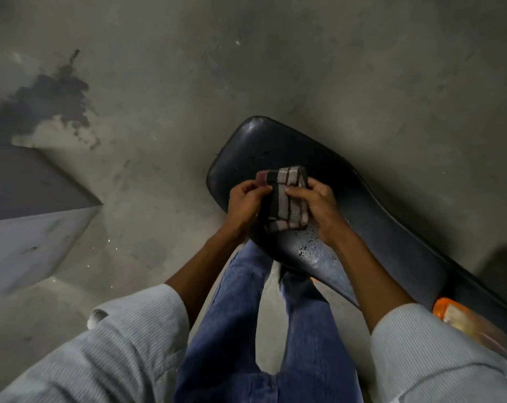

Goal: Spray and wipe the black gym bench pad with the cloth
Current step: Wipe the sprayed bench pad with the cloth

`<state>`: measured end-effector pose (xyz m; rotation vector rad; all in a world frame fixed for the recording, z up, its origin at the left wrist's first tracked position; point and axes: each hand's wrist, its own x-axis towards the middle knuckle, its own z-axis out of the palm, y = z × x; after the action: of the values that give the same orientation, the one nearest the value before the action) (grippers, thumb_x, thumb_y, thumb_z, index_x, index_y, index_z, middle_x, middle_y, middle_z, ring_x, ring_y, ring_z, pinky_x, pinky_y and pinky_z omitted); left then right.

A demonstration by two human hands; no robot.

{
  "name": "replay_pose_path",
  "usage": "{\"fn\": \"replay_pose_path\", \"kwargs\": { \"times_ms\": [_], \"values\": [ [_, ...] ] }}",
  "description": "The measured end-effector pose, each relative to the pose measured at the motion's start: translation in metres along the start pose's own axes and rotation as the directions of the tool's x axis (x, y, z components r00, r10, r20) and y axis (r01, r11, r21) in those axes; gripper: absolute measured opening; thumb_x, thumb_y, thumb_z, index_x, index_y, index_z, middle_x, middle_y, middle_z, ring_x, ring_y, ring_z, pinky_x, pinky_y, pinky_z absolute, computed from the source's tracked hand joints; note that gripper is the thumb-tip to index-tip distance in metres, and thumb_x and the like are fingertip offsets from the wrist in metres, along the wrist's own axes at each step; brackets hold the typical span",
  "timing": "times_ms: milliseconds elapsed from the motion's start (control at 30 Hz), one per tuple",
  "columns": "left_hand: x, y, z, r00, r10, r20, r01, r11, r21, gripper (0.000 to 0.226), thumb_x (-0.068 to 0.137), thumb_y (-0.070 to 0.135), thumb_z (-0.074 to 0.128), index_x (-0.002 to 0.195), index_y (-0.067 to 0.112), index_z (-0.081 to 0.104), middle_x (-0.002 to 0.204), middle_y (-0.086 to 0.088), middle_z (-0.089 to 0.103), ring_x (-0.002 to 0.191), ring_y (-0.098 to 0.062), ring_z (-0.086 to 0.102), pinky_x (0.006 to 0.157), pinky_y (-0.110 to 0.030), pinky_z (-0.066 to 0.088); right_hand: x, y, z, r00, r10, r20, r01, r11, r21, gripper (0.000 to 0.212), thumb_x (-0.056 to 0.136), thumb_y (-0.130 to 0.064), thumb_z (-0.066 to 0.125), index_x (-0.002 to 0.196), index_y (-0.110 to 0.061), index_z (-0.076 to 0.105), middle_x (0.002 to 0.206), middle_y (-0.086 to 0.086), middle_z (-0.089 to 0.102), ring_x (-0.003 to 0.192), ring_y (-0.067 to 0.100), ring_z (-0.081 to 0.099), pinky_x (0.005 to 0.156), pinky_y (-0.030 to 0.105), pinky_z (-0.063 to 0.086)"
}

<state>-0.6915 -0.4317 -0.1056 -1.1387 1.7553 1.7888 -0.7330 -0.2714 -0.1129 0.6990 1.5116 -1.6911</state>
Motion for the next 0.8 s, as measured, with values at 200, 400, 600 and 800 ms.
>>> {"fn": "replay_pose_path", "kwargs": {
  "times_ms": [200,400,600,800],
  "values": [
    [0.030,-0.012,-0.015,0.992,0.082,-0.091,-0.077,0.995,0.057,0.009,0.099,0.025,0.068,0.107,0.027,0.068,0.106,-0.011,0.076,0.099,-0.030,0.077,0.088,-0.059,0.064,0.045,-0.014,0.022,0.938,-0.333,-0.101,0.230,0.811,-0.537,0.053,0.084,-0.012,0.082,0.134,-0.021,0.067,0.121,-0.001,0.074,0.108,0.016,0.071,0.092,0.035,0.062],
    [0.049,-0.018,-0.019,0.942,0.298,-0.155,-0.196,0.861,0.469,0.017,0.101,0.026,0.061,0.115,0.019,0.067,0.105,0.001,0.074,0.092,-0.017,0.070,0.085,-0.048,0.062,0.053,0.008,0.025,0.832,-0.553,0.028,0.310,0.424,-0.851,0.075,0.091,-0.024,0.075,0.160,-0.019,0.046,0.152,0.012,0.053,0.138,0.030,0.054,0.110,0.047,0.050],
    [0.056,-0.050,-0.051,0.830,0.547,-0.105,-0.296,0.593,0.749,0.047,0.105,0.027,0.056,0.150,0.016,0.050,0.157,-0.011,0.049,0.142,-0.030,0.048,0.122,-0.050,0.041,0.068,0.038,0.045,0.745,-0.607,0.277,0.354,0.008,-0.935,0.070,0.105,-0.041,0.055,0.167,-0.018,0.034,0.174,0.016,0.032,0.163,0.035,0.026,0.132,0.058,0.026],
    [0.080,-0.088,-0.072,0.803,0.577,0.150,-0.428,0.382,0.819,0.067,0.113,0.036,0.043,0.169,0.007,0.020,0.178,-0.017,0.012,0.166,-0.031,0.009,0.135,-0.054,0.012,0.093,0.063,0.061,0.691,-0.621,0.368,0.284,-0.235,-0.930,0.064,0.114,-0.047,0.038,0.170,-0.020,0.027,0.178,0.018,0.020,0.165,0.042,0.015,0.134,0.061,0.013]
  ]
}}
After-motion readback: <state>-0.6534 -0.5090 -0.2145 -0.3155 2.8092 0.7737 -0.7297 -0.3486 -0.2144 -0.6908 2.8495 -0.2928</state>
